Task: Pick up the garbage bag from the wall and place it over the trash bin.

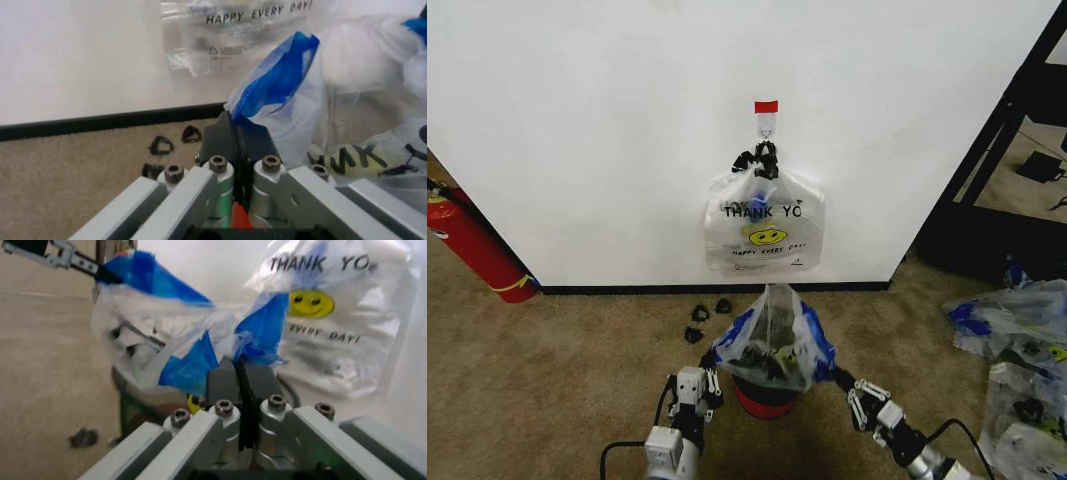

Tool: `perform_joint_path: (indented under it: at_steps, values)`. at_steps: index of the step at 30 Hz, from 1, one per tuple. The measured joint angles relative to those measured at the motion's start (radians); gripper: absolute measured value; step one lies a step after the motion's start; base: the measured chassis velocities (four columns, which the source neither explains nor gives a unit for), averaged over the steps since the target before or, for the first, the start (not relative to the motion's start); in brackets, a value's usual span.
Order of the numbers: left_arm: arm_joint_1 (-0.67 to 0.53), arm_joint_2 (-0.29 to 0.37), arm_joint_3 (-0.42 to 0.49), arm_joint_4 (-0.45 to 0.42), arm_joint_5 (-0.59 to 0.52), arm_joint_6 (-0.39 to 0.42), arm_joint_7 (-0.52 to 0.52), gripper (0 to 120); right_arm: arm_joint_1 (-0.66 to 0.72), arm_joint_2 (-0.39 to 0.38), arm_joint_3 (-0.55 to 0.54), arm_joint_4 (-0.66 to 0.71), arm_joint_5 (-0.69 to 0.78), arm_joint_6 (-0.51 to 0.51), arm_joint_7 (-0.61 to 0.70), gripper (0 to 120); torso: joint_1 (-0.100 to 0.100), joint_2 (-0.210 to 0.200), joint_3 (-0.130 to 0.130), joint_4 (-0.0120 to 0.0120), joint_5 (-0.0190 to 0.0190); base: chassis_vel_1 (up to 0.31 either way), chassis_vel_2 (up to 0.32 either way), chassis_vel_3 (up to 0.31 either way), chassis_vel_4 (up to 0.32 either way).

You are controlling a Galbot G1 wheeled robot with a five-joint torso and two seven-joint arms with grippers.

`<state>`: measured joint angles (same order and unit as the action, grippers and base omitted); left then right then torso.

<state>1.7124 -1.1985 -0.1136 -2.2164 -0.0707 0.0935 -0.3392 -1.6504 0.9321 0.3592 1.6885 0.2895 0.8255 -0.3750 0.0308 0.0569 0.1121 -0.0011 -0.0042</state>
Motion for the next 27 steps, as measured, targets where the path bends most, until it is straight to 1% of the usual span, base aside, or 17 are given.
perform_joint_path:
  at_steps: [3,7,11,17,21,24,27]
  values:
    - [0.003,0.012,-0.005,0.029,0.032,-0.002,-0.001,0,-0.010,-0.001,0.002,-0.035,0.000,0.000,-0.003,0,0.000,0.000,0.000,0.0000,0.0001,0.000,0.000,0.000,0.000]
    - [-0.002,0.016,-0.008,0.064,0.047,-0.002,-0.007,0,-0.001,0.007,-0.002,-0.069,0.004,-0.001,-0.003,0,0.000,0.000,0.000,0.0000,0.0000,0.000,0.000,0.000,0.000]
    - [-0.018,0.012,-0.007,0.127,0.063,0.005,-0.016,0,0.049,0.043,-0.015,-0.154,0.009,-0.001,-0.005,0,0.000,0.000,0.000,0.0003,0.0002,0.000,0.000,0.000,0.000]
    - [-0.025,0.005,0.008,0.161,0.086,0.010,-0.016,0,0.082,0.078,-0.028,-0.219,0.013,-0.002,-0.023,0,0.000,0.000,0.000,0.0002,0.0003,0.000,0.000,0.000,0.000]
    - [-0.029,-0.001,0.019,0.179,0.102,0.001,-0.012,0,0.097,0.094,-0.030,-0.251,0.017,-0.002,-0.037,0,0.000,0.000,0.000,0.0001,0.0000,0.000,0.000,0.000,0.000]
    - [-0.041,-0.016,0.034,0.213,0.123,-0.014,-0.010,0,0.122,0.123,-0.033,-0.309,0.030,-0.002,-0.069,0,0.000,0.000,0.000,0.0000,0.0003,0.000,0.000,0.000,0.000]
    - [-0.067,-0.035,0.038,0.249,0.139,-0.035,-0.010,0,0.150,0.148,-0.043,-0.347,0.055,-0.002,-0.070,0,0.000,0.000,0.000,0.0001,0.0006,0.000,0.000,0.000,0.000]
